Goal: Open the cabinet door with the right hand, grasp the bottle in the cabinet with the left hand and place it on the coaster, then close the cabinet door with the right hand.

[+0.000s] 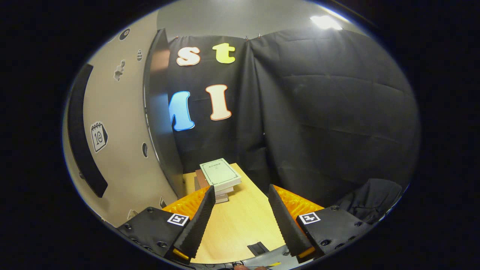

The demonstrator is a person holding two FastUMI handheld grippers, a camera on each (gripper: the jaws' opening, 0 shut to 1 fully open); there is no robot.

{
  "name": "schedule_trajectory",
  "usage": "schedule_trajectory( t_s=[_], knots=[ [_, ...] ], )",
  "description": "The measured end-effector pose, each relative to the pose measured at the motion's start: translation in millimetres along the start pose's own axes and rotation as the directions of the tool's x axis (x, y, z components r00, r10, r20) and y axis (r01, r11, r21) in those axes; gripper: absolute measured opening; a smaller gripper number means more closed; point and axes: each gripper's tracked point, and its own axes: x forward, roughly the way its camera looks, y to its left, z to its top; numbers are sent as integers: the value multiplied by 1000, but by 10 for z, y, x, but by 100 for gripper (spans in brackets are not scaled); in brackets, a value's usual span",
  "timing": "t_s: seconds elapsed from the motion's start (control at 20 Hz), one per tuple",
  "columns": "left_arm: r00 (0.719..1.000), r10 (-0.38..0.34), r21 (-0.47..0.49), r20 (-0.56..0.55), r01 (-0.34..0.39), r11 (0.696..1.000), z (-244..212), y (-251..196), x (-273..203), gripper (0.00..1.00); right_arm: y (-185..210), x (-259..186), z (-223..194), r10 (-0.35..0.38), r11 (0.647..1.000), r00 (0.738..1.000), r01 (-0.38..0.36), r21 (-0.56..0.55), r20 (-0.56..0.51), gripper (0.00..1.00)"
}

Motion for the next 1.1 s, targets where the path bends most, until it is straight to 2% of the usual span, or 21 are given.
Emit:
schedule_trajectory(
  t_s=[0.35,0.6,0.95,1.0,1.1],
  knots=[
    [1000,-11,14,0,11,1000,-176,-3,6,67,198,-2,-103,70,987,997,-72,-144,-24,91],
    [1000,22,65,-14,-21,998,-206,67,-19,67,240,51,-222,92,992,994,-97,-85,-63,92],
    [999,17,109,-31,-14,994,-197,25,-15,69,90,97,-345,66,997,994,-62,41,-88,91],
    [999,19,110,-32,-16,994,-188,24,-24,73,66,96,-362,60,997,994,-56,49,-90,91],
    [999,19,106,-44,-14,994,-205,33,-40,73,40,100,-414,54,997,994,-49,54,-96,91]
  ],
)
